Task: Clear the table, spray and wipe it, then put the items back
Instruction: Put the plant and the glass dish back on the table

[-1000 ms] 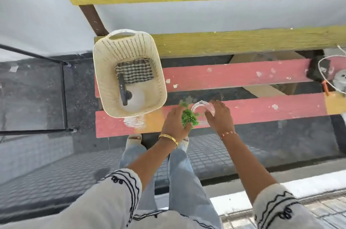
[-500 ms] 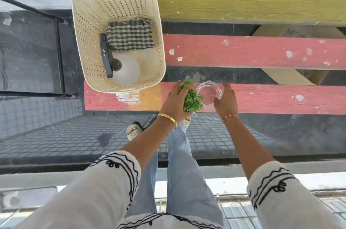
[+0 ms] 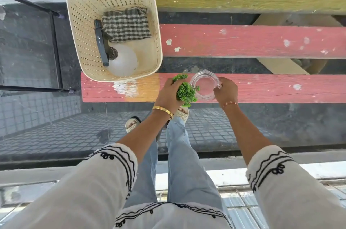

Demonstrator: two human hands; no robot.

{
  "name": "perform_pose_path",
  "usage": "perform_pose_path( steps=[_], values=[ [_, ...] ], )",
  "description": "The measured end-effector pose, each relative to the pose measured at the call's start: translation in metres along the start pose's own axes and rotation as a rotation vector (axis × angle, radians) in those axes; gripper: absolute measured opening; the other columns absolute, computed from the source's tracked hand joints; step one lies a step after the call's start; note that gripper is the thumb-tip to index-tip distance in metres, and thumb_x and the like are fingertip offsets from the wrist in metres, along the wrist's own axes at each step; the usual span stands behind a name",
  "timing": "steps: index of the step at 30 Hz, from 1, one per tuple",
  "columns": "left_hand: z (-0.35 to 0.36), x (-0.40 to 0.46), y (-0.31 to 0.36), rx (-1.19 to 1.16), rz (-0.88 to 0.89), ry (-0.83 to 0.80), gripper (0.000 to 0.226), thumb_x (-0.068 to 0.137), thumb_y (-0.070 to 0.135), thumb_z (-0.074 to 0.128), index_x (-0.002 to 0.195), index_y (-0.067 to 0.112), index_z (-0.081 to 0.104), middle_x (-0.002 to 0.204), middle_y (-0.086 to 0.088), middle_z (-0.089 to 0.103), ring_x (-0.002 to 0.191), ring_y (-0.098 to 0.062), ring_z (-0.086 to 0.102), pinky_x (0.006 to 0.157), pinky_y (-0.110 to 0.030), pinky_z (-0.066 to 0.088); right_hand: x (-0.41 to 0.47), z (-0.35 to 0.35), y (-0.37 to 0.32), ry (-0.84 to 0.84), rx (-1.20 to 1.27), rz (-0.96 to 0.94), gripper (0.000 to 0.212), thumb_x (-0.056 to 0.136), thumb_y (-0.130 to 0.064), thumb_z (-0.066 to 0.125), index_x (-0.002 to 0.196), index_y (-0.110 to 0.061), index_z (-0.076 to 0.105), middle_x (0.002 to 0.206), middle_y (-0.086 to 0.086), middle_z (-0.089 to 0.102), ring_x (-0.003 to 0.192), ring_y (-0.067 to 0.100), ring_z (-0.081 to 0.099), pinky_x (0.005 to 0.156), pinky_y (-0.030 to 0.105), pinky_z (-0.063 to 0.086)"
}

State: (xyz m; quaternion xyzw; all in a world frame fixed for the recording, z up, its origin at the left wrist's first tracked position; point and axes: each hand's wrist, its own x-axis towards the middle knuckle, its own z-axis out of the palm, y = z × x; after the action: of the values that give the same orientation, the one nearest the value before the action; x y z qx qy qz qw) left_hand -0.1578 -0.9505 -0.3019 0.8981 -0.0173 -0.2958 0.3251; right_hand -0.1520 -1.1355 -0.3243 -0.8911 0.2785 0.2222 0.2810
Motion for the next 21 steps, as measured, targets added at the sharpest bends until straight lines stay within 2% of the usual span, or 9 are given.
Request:
perform_pose_path(
  steps=[4, 8, 11, 13, 15, 16, 17, 19, 21],
  values=[
    [-0.015, -0.025, -0.001, -0.037, -0.008, 0.050, 0.070, 0.065, 0.009, 0.075, 0.129, 0.017, 0.047, 0.120, -0.014, 0.048, 0.105, -0.033, 0.055, 0.090, -0.035, 0.045, -0.015, -0.010, -0.014, -0.059, -0.003, -0.031, 0.038, 0.078, 0.003, 0.049, 0.110, -0.006, 0.067, 0.109, 0.015, 0.069, 0.101, 0.028, 0.060, 0.075, 0.023, 0.039],
    [-0.033, -0.054, -0.011, -0.112, -0.069, 0.111, 0.068, 0.065, 0.009, 0.075, 0.127, 0.016, 0.049, 0.117, -0.014, 0.049, 0.106, -0.032, 0.053, 0.094, -0.036, 0.043, -0.039, -0.017, -0.037, -0.089, -0.013, -0.136, 0.032, 0.075, 0.001, 0.051, 0.099, -0.008, 0.071, 0.081, 0.012, 0.068, 0.075, 0.023, 0.054, 0.064, 0.023, 0.035],
    [-0.050, -0.079, -0.024, -0.148, -0.118, 0.168, 0.066, 0.066, 0.010, 0.074, 0.126, 0.017, 0.050, 0.121, -0.013, 0.050, 0.110, -0.030, 0.051, 0.096, -0.035, 0.041, -0.064, -0.015, -0.063, -0.102, 0.052, -0.158, 0.030, 0.073, 0.001, 0.052, 0.094, -0.009, 0.072, 0.067, 0.001, 0.059, 0.069, 0.025, 0.057, 0.060, 0.025, 0.042],
    [-0.059, -0.091, -0.033, -0.186, -0.159, 0.206, 0.065, 0.066, 0.010, 0.073, 0.126, 0.019, 0.050, 0.121, -0.013, 0.051, 0.110, -0.030, 0.050, 0.095, -0.035, 0.041, -0.078, -0.010, -0.078, -0.097, 0.090, -0.150, 0.020, 0.074, 0.001, 0.053, 0.072, -0.013, 0.067, 0.060, -0.007, 0.048, 0.059, 0.014, 0.048, 0.053, 0.019, 0.037],
    [-0.075, -0.112, -0.049, -0.224, -0.189, 0.250, 0.066, 0.065, 0.008, 0.073, 0.126, 0.020, 0.050, 0.120, -0.014, 0.051, 0.110, -0.030, 0.050, 0.093, -0.033, 0.040, -0.100, 0.000, -0.099, -0.100, 0.104, -0.172, 0.030, 0.075, 0.002, 0.053, 0.059, -0.023, 0.050, 0.062, -0.012, 0.039, 0.050, 0.000, 0.035, 0.041, 0.006, 0.030],
    [-0.081, -0.121, -0.057, -0.234, -0.202, 0.267, 0.067, 0.065, 0.007, 0.073, 0.126, 0.021, 0.050, 0.120, -0.014, 0.051, 0.110, -0.030, 0.050, 0.092, -0.032, 0.039, -0.108, 0.005, -0.107, -0.126, 0.113, -0.170, 0.022, 0.077, 0.002, 0.052, 0.066, -0.017, 0.057, 0.069, -0.008, 0.047, 0.046, -0.001, 0.038, 0.036, 0.004, 0.031],
    [-0.089, -0.132, -0.067, -0.251, -0.214, 0.293, 0.068, 0.065, 0.006, 0.072, 0.126, 0.022, 0.049, 0.120, -0.013, 0.052, 0.110, -0.030, 0.051, 0.091, -0.031, 0.038, -0.119, 0.010, -0.117, -0.147, 0.122, -0.182, 0.018, 0.078, 0.001, 0.051, 0.084, -0.007, 0.066, 0.083, 0.000, 0.057, 0.044, -0.001, 0.045, 0.033, 0.004, 0.033],
    [-0.104, -0.153, -0.082, -0.294, -0.227, 0.342, 0.068, 0.064, 0.005, 0.072, 0.126, 0.022, 0.050, 0.121, -0.012, 0.053, 0.110, -0.029, 0.052, 0.092, -0.032, 0.039, -0.136, 0.021, -0.133, -0.176, 0.146, -0.188, 0.033, 0.080, 0.000, 0.051, 0.110, 0.001, 0.065, 0.116, 0.008, 0.062, 0.051, 0.011, 0.058, 0.033, 0.012, 0.043],
    [-0.119, -0.175, -0.099, -0.351, -0.237, 0.409, 0.067, 0.064, 0.004, 0.072, 0.125, 0.021, 0.051, 0.122, -0.012, 0.054, 0.110, -0.028, 0.053, 0.093, -0.032, 0.040, -0.159, 0.033, -0.152, -0.186, 0.201, -0.187, 0.033, 0.079, 0.000, 0.052, 0.110, 0.001, 0.065, 0.114, 0.010, 0.064, 0.052, 0.017, 0.061, 0.034, 0.019, 0.049]
  ],
)
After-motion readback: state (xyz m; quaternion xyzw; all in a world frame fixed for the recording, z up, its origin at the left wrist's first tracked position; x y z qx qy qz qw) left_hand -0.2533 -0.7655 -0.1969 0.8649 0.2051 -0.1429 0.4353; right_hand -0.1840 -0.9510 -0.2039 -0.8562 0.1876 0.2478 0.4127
